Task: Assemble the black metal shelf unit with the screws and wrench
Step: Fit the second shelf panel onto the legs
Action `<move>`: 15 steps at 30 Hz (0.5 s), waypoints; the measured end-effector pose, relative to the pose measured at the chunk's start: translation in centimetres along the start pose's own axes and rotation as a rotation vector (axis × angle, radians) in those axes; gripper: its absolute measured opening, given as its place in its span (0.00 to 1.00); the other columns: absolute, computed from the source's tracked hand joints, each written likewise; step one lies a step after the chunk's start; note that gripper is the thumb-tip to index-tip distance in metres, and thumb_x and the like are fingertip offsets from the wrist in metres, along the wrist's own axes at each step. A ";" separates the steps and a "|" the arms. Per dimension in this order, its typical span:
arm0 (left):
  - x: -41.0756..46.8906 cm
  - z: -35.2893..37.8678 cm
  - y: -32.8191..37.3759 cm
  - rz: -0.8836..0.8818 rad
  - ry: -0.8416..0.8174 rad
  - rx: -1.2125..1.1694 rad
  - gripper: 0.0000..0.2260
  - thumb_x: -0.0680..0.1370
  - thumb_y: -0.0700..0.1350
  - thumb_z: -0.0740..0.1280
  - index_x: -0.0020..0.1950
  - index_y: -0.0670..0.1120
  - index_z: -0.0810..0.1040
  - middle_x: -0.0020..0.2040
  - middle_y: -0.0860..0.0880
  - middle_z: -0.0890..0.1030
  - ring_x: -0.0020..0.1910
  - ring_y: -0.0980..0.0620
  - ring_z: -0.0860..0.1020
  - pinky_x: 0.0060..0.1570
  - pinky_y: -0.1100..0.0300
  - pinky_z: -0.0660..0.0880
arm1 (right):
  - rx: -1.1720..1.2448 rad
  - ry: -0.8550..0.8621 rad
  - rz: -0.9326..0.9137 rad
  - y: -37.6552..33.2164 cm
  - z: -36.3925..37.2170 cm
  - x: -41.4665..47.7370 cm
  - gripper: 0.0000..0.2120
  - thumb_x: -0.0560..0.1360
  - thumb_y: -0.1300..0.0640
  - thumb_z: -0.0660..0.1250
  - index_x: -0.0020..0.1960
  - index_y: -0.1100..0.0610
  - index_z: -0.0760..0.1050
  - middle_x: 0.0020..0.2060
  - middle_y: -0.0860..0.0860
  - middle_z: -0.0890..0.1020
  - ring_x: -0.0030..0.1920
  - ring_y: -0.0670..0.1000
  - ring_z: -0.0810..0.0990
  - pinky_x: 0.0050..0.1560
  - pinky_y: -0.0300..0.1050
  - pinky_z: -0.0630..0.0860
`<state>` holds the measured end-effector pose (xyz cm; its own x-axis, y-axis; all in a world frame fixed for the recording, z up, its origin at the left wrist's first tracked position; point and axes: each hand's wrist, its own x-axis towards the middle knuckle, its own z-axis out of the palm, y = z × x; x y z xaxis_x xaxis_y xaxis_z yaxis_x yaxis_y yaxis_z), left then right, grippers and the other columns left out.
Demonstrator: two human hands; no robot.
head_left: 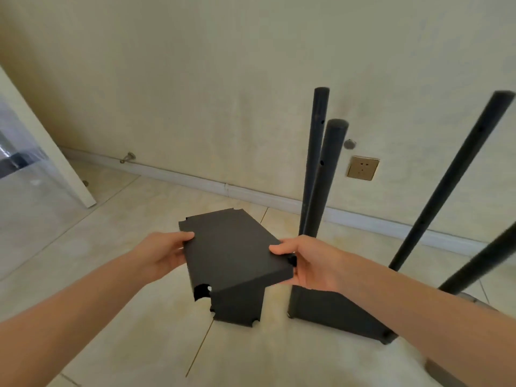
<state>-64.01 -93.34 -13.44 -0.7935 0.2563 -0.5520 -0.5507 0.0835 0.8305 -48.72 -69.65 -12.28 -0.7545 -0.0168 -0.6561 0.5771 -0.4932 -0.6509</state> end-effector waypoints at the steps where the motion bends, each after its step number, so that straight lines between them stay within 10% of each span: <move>1: -0.7 0.1 0.5 0.019 0.003 -0.017 0.09 0.81 0.33 0.65 0.61 0.33 0.76 0.52 0.39 0.82 0.46 0.44 0.82 0.44 0.53 0.77 | -0.030 -0.024 -0.013 -0.5 -0.5 -1.7 0.17 0.77 0.66 0.67 0.65 0.64 0.75 0.55 0.59 0.81 0.47 0.57 0.86 0.37 0.48 0.83; 8: -6.1 1.5 3.5 0.116 -0.033 -0.043 0.03 0.82 0.39 0.67 0.51 0.40 0.77 0.51 0.40 0.82 0.36 0.43 0.86 0.32 0.54 0.82 | -0.141 -0.088 -0.070 -1.8 -5.9 -12.8 0.20 0.75 0.64 0.67 0.66 0.58 0.78 0.62 0.57 0.81 0.53 0.56 0.84 0.45 0.47 0.83; 15: -12.5 5.1 4.3 -0.017 -0.320 0.366 0.16 0.72 0.53 0.73 0.55 0.45 0.82 0.38 0.49 0.84 0.31 0.53 0.83 0.29 0.62 0.79 | -0.329 -0.030 -0.103 -1.4 -10.3 -20.8 0.17 0.75 0.57 0.71 0.64 0.54 0.80 0.63 0.54 0.81 0.62 0.57 0.81 0.53 0.50 0.82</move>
<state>-55.13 -91.27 -2.53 -0.6343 0.5305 -0.5624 -0.3897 0.4089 0.8252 -30.60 -59.64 -1.68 -0.8201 -0.0096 -0.5721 0.5635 -0.1868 -0.8047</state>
